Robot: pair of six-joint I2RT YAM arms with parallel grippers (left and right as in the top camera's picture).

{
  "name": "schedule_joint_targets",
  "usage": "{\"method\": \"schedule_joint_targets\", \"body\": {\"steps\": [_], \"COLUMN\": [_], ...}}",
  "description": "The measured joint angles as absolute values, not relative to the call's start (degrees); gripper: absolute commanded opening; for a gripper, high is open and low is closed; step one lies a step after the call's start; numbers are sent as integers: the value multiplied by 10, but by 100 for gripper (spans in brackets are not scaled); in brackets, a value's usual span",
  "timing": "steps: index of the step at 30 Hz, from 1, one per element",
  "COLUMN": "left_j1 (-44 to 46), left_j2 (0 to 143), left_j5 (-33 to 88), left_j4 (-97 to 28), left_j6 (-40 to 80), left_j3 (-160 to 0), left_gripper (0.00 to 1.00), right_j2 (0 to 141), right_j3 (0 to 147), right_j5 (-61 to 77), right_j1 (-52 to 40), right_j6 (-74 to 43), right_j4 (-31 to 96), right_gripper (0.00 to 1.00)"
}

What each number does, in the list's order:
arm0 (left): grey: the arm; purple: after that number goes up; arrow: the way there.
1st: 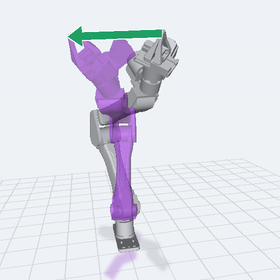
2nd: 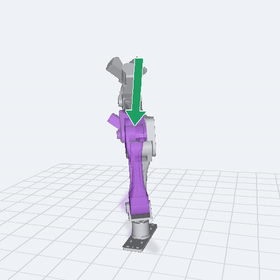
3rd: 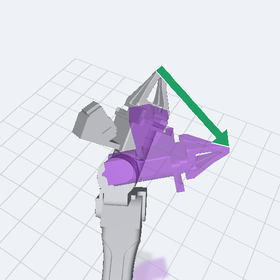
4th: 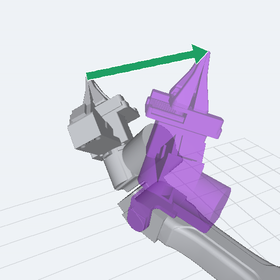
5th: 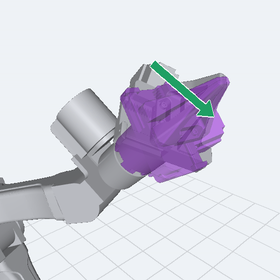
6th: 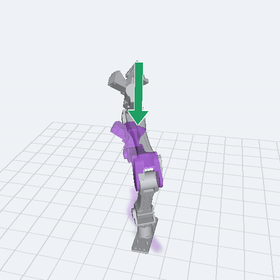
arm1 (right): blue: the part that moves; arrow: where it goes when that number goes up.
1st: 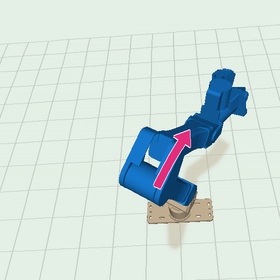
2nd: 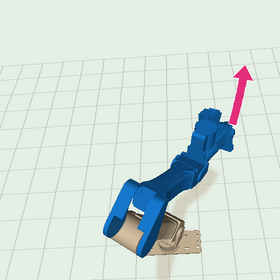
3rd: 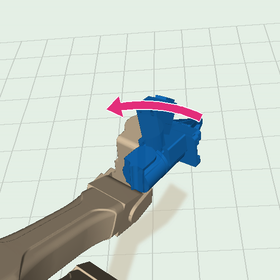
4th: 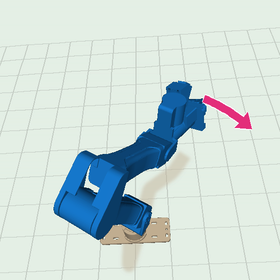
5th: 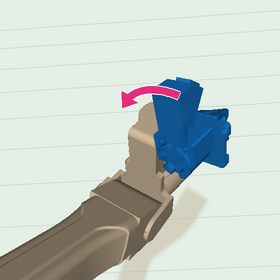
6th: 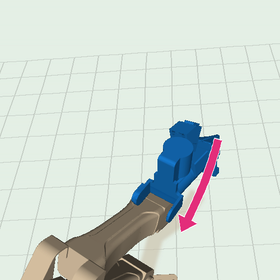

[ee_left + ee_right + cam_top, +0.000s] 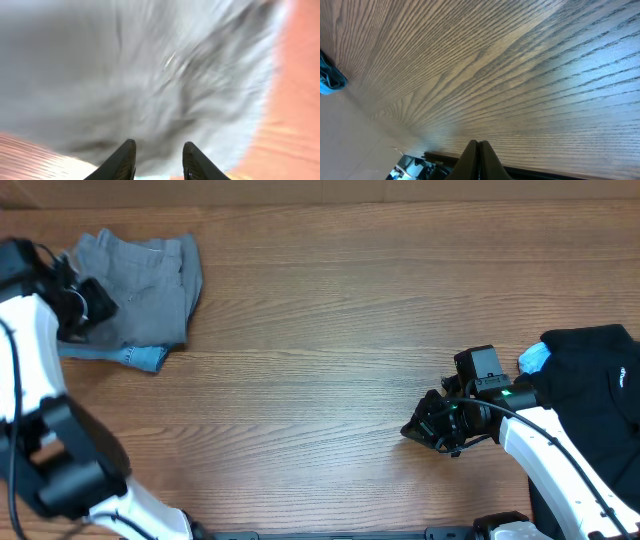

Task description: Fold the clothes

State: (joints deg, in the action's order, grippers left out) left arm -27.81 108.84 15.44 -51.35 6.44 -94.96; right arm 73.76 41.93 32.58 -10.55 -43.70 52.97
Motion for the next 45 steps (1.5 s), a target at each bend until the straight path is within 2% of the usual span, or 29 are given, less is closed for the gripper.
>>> {"method": "schedule_joint_targets", "body": {"steps": [3, 6, 12, 15, 18, 23, 26, 33, 37, 43, 45], "left_j1": [-285, -290, -314, -335, -352, -350, -322, -185, -128, -112, -112], "left_j2": [1027, 1036, 1155, 1179, 1182, 1171, 1136, 1107, 1150, 1187, 1183], "left_j5": [122, 107, 57, 55, 89, 191, 244, 224, 156, 77, 81], "left_j4": [-480, -470, -462, -457, -447, -453, -476, -507, -510, -522, -538], "left_j6": [54, 27, 45, 57, 61, 54, 30, -22, -12, 0, 0], "left_j3": [-954, -956, -956, -955, -955, -968, -972, -986, -985, -974, -975], "left_gripper": [11, 6, 8, 18, 24, 26, 27, 14, 17, 17, 24], "right_j2": [738, 738, 738, 738, 738, 738, 738, 738, 738, 738, 738], "right_j3": [419, 419, 419, 420, 419, 419, 419, 419, 420, 419, 419], "right_j5": [326, 326, 326, 326, 326, 326, 326, 325, 326, 321, 316], "right_j1": [-105, -105, -105, -105, -105, -105, -105, -105, -105, -105, -105], "right_j6": [-435, -434, -435, -434, -434, -435, -434, -434, -435, -434, -434], "right_j4": [525, 518, 516, 516, 520, 528, 526, 528, 530, 530, 529], "right_gripper": [4, 5, 5, 5, 5, 5, 5, 5, 5, 5, 6]}}
